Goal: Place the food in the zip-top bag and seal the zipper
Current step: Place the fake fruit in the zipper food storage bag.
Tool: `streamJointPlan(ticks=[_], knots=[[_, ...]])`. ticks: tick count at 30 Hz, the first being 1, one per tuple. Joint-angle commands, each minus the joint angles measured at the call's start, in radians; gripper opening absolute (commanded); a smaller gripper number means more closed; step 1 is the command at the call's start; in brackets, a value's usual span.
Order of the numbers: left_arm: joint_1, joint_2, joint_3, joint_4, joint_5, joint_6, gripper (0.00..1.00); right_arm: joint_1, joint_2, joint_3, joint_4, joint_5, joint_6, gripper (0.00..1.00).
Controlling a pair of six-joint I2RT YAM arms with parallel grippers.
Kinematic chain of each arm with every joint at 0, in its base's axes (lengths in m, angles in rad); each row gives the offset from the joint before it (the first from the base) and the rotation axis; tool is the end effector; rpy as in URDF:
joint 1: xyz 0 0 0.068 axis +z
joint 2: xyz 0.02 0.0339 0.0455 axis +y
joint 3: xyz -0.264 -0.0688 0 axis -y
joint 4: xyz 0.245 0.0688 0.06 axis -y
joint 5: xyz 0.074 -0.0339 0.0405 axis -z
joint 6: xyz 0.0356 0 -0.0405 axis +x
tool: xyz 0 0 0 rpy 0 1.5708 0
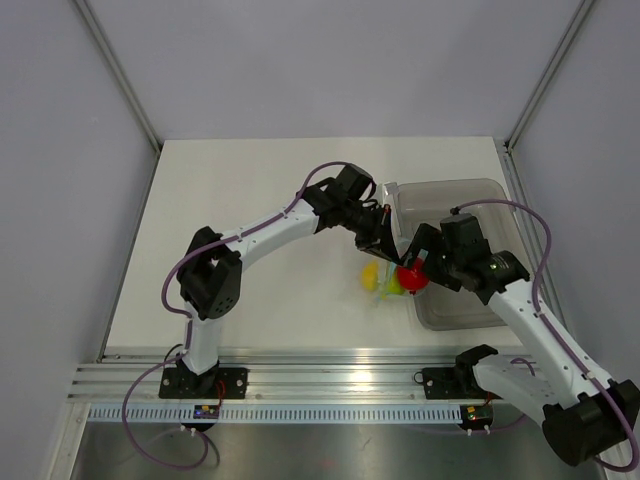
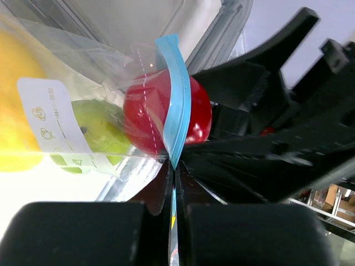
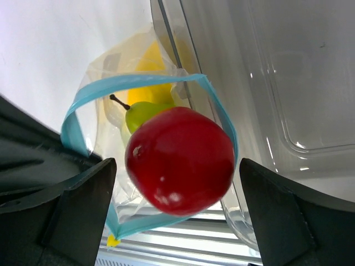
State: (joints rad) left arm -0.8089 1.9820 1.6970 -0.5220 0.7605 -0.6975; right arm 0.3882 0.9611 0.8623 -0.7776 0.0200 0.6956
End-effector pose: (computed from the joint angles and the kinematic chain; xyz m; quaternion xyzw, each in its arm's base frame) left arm 0.2905 -0.3400 0.2721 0.1861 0.8526 -0.4879 0.0169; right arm 0.1749 0.0708 0.2813 0.1473 0.9287 0.1674 0.2963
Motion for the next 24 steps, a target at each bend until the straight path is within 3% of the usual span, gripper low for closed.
streamJointPlan(ticks=[1,3,5,9,12,24], knots=[[-0.003,-0.043,0.001,0.048,0.042,-0.01,0.0,0.006,-0.064,0.076,-0.048,0.046,-0.019,0.99],[-0.003,-0.043,0.0,0.05,0.042,-0.01,0.0,0.009,-0.102,0.063,-0.055,0.095,-0.012,0.99],[-0.003,-0.043,-0.003,0.05,0.04,-0.01,0.0,0.006,-0.137,0.044,-0.063,0.148,0.019,0.92],[-0.001,-0.049,-0.011,0.054,0.04,-0.01,0.0,0.005,-0.154,-0.012,-0.071,0.205,0.087,0.69],[-0.001,-0.049,-0.011,0.053,0.04,-0.01,0.0,0.006,-0.151,-0.052,-0.058,0.219,0.162,0.57],[-0.003,-0.049,-0.014,0.059,0.037,-0.014,0.0,0.006,-0.171,-0.135,0.006,0.215,0.225,0.53]])
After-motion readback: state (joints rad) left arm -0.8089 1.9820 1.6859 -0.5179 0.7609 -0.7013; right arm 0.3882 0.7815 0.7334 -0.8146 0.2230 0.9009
